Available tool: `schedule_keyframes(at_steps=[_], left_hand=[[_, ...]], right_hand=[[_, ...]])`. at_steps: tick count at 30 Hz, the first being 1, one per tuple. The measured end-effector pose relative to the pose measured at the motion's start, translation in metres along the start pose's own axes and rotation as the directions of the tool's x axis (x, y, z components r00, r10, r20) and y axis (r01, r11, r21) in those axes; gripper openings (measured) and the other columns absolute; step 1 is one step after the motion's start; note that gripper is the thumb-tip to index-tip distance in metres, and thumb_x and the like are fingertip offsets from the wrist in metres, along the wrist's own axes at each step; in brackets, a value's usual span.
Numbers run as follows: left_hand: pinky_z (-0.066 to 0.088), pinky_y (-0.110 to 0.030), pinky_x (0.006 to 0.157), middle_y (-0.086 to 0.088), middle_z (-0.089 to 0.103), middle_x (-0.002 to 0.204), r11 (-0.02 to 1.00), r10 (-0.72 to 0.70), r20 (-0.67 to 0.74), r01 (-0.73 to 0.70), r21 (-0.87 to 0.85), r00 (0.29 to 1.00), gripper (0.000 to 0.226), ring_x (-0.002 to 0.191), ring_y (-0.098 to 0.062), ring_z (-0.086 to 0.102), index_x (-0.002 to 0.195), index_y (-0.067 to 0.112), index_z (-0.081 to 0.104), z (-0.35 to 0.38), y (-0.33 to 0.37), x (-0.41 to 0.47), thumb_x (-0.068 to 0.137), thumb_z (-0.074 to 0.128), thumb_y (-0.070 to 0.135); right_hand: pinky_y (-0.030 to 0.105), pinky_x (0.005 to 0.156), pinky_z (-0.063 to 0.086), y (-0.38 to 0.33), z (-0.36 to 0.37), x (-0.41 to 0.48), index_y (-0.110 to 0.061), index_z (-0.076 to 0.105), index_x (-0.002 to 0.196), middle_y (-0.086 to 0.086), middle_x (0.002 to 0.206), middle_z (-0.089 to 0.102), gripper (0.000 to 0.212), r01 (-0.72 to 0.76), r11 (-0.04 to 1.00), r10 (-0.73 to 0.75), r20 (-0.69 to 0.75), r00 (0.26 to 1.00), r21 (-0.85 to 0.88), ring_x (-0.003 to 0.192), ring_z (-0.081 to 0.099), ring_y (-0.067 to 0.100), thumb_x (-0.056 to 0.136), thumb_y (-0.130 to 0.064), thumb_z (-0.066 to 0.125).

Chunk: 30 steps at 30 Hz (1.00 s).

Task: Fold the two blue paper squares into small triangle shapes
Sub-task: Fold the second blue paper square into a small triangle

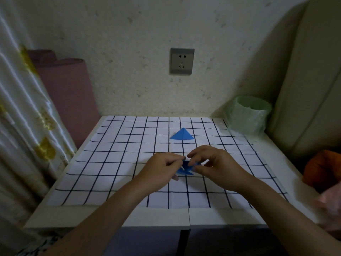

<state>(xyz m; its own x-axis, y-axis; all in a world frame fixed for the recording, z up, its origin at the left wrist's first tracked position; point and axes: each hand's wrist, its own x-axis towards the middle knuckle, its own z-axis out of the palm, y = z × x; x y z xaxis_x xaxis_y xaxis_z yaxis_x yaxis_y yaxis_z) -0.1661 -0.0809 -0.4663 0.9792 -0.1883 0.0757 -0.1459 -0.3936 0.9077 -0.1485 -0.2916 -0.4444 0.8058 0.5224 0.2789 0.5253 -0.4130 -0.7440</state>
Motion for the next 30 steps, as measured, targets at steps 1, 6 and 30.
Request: schedule_keyframes(at_steps=[1,6,30], left_hand=[[0.060,-0.026,0.070,0.012,0.069,0.110,1.000,0.002,0.004,-0.002,0.003,1.000,0.024,0.077,-0.008,0.072,0.107,0.024,0.074,0.001,0.000,0.000,0.099,0.051,0.019],[0.059,-0.021,0.068,0.004,0.074,0.091,0.996,-0.029,-0.005,0.028,-0.085,1.000,0.025,0.085,-0.005,0.071,0.098,0.025,0.077,0.004,0.000,0.000,0.099,0.053,0.019],[0.056,-0.016,0.066,0.015,0.072,0.100,0.989,0.003,-0.059,-0.012,-0.148,0.998,0.021,0.092,0.003,0.067,0.112,0.030,0.072,-0.003,0.009,-0.003,0.095,0.062,0.024]], right_hand=[[0.020,0.075,0.055,0.000,0.001,0.000,-0.036,0.074,0.089,-0.022,0.106,0.061,0.023,0.012,1.000,-0.012,0.006,1.000,-0.026,0.096,0.063,0.006,0.083,-0.014,0.075],[0.019,0.078,0.055,0.000,0.002,0.001,-0.043,0.071,0.098,-0.021,0.107,0.061,0.026,0.023,0.994,-0.021,0.018,1.000,-0.110,0.097,0.061,0.003,0.083,-0.022,0.073],[0.034,0.069,0.061,-0.007,0.001,0.001,-0.025,0.064,0.073,-0.015,0.107,0.065,0.040,-0.094,0.954,0.110,-0.038,0.993,0.284,0.104,0.066,0.013,0.082,0.014,0.058]])
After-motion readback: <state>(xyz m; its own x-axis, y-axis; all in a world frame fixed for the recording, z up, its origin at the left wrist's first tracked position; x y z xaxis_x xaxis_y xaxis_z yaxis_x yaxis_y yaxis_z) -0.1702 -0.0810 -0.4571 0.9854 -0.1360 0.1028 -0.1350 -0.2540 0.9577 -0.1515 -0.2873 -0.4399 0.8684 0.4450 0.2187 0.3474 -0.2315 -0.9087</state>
